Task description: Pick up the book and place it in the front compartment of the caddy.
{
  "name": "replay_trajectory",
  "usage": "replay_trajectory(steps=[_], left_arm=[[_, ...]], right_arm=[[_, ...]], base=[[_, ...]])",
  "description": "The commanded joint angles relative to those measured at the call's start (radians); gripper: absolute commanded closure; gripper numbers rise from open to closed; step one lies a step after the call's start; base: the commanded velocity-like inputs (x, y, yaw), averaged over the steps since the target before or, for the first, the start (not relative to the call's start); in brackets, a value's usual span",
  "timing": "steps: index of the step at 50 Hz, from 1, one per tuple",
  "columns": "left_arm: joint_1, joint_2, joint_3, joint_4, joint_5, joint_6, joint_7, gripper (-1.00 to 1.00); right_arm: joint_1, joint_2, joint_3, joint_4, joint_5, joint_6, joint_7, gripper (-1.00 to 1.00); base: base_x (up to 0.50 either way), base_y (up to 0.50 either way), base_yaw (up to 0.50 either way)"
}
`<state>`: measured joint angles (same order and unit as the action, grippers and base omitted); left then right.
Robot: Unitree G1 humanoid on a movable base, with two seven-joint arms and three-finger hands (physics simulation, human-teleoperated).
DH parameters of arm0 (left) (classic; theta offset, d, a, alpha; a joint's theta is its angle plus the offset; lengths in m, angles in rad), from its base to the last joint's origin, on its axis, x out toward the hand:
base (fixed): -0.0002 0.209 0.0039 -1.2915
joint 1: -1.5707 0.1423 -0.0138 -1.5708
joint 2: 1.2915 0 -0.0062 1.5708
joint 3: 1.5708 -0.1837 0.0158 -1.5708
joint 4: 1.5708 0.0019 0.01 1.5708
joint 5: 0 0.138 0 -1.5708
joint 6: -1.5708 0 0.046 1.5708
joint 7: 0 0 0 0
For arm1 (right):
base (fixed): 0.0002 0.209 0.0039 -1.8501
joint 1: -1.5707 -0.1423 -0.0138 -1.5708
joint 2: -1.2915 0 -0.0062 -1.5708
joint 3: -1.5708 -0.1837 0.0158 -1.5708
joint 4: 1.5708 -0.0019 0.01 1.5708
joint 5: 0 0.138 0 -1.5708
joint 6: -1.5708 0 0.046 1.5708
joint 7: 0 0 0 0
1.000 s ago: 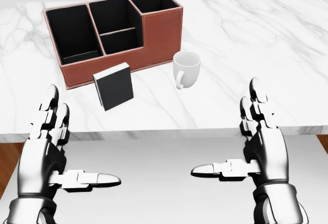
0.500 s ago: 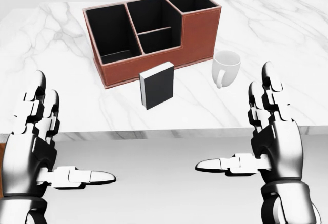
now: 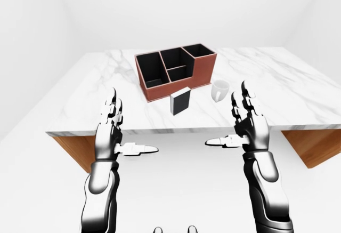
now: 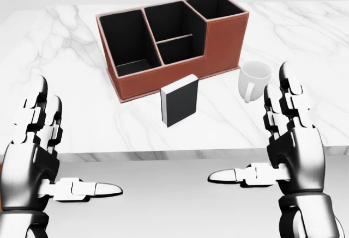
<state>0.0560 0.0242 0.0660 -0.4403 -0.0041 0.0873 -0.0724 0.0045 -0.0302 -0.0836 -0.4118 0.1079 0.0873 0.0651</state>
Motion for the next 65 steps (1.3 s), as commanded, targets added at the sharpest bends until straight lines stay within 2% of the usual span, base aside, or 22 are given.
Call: replay_trajectory(steps=[1,36,42,65], left_arm=[[-0.007,-0.001,0.000,0.003,-0.001,0.000,-0.002,-1.00],[-0.008,0.000,0.004,-0.009,-0.004,0.000,-0.003,-1.00],[-0.007,0.000,0.004,-0.014,-0.005,0.000,-0.003,-1.00],[-0.009,0.001,0.004,-0.019,-0.006,0.000,-0.004,-1.00]], right_arm=[[-0.010,-0.002,-0.006,0.000,0.011,0.000,0.001,-1.00],[0.005,0.002,0.008,0.017,0.000,0.000,0.006,-1.00],[0.013,0.004,0.010,0.006,0.004,0.000,0.016,-1.00],[0.007,0.004,0.012,0.023,-0.002,0.000,0.015,-1.00]], base=[[0.50,0.00,0.00],[0.50,0.00,0.00],[0.05,0.00,0.00],[0.44,0.00,0.00]])
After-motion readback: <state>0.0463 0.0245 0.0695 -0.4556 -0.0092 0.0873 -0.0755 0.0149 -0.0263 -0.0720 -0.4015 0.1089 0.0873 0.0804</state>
